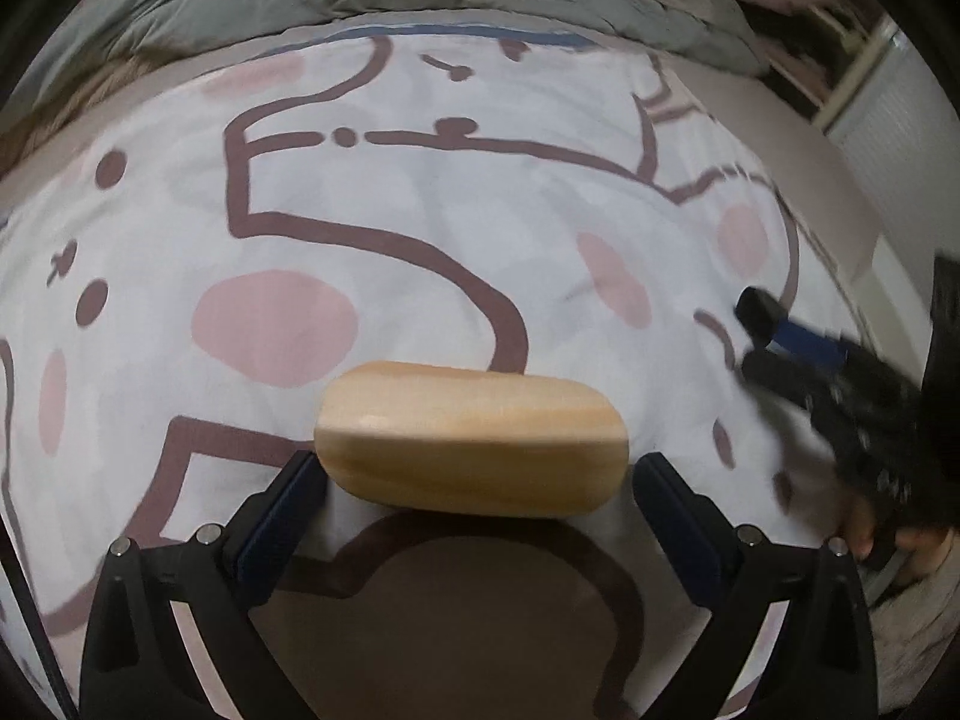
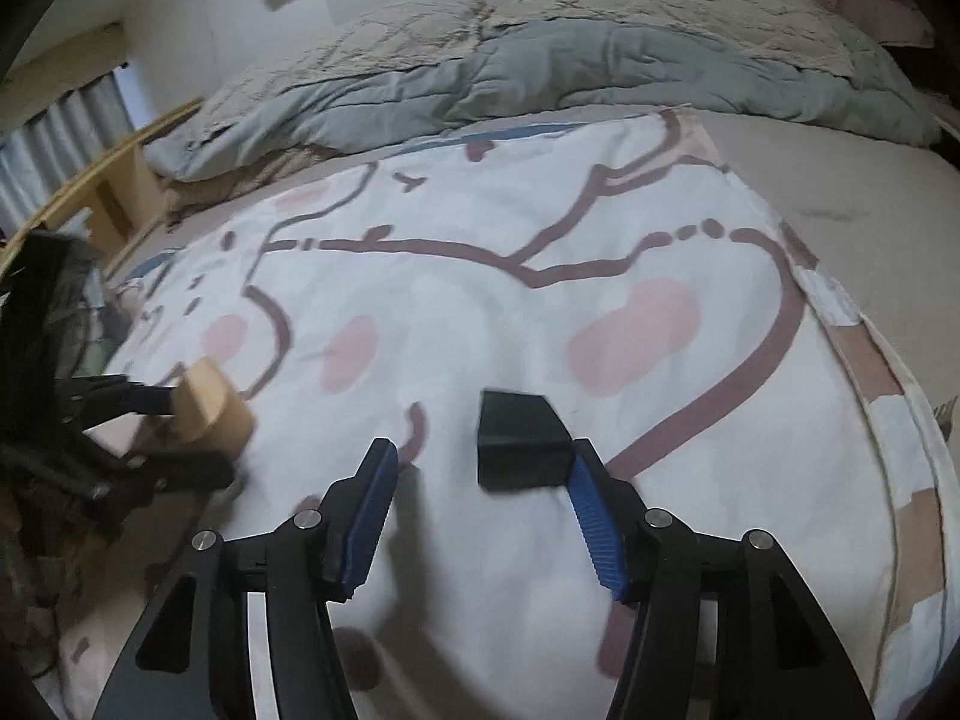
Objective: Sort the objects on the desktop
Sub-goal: 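Close the left gripper on the wooden block and lift it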
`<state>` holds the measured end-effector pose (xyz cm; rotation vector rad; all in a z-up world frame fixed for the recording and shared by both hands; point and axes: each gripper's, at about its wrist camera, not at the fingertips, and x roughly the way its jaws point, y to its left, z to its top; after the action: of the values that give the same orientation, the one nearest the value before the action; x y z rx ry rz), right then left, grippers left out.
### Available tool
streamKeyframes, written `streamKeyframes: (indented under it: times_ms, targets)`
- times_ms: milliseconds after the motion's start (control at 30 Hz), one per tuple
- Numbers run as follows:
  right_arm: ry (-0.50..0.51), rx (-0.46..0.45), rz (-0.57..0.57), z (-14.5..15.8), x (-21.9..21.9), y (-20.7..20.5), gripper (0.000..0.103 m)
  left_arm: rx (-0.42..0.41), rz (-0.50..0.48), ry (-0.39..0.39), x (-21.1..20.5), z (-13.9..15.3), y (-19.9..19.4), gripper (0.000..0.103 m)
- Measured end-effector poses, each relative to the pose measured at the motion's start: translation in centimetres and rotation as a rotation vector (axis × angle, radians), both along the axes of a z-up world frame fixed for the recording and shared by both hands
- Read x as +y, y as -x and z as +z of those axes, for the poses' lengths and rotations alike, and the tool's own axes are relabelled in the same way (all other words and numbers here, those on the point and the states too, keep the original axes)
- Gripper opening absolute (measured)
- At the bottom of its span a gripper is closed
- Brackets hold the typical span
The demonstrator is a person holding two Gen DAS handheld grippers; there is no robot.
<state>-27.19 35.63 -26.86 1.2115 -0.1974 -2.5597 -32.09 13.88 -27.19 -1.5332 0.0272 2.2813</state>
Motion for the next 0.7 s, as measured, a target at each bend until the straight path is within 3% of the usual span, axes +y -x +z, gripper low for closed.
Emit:
streamKeyframes:
  times_ms: [167, 300, 367, 433, 700]
  targets:
    - [0.079, -0.017, 0.021, 0.2, 0.5, -0.4, 0.058, 0.045, 0.092, -0.041, -0.3, -0.3, -0.4, 0.103]
    - [0.048, -0.036, 0.015, -0.4, 0.0, -0.2, 0.059, 0.151, 0.072, 0.048, 1.1, -0.9, -1.6, 0.103]
    - [0.048, -0.037, 0.034, -0.4, -0.4, -0.3, 0.074, 0.175, 0.072, 0.049, 0.9, -0.9, -1.9, 0.103]
    - [0.058, -0.037, 0.082, -0.4, -1.0, -0.4, 0.100, 0.169, 0.077, 0.033, 0.6, -0.9, -1.8, 0.103]
    - [-0.077, -0.053, 0.105, -0.9, -3.0, -0.3, 0.103, 0.229, 0.102, 0.038, 1.0, -0.8, -2.3, 0.103]
